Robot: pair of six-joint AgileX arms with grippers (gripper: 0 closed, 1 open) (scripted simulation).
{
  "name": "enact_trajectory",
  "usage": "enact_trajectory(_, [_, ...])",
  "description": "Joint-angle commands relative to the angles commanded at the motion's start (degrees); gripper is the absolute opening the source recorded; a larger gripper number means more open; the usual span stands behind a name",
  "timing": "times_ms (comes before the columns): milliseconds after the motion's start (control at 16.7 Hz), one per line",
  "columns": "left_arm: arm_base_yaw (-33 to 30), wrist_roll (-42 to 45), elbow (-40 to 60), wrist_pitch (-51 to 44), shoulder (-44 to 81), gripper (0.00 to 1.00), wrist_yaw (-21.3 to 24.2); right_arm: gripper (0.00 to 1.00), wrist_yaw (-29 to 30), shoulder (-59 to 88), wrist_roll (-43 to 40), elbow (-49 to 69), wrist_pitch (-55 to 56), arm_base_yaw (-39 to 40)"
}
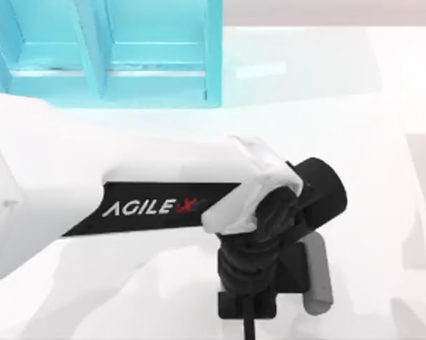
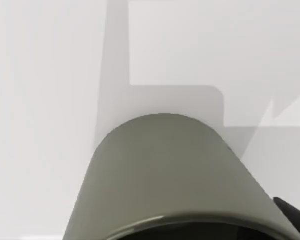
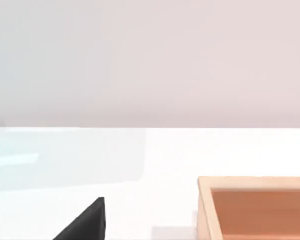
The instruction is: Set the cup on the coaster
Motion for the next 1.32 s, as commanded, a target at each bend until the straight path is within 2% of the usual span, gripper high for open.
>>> enact_trajectory(180, [3.65,-1.81,-0.13,-0.73,-1.16,0.00,0.16,1.00,0.00,0.00,0.00,0.00,0.00,0.00])
enact_trajectory(360, [12.25,-6.03,-0.66,-2.41,-3.67,0.00,0.62,1.00,0.00,0.00,0.00,0.00,0.00,0.00])
enact_trajectory(780, [44.09,-19.96,-3.90,-8.39,-11.73,0.00,1.93,1.00,0.00,0.00,0.00,0.00,0.00,0.00])
enact_trajectory(960, [54.99,-25.20,-5.10,-10.37,-15.14,0.00,2.62,1.00,0.00,0.00,0.00,0.00,0.00,0.00])
enact_trajectory(1140, [60.53,-28.44,-5.78,-11.38,-17.42,0.00,3.24,1.00,0.00,0.00,0.00,0.00,0.00,0.00])
enact_trajectory(1320, [61.24,-28.89,-5.90,-11.52,-17.75,0.00,3.34,1.00,0.00,0.00,0.00,0.00,0.00,0.00])
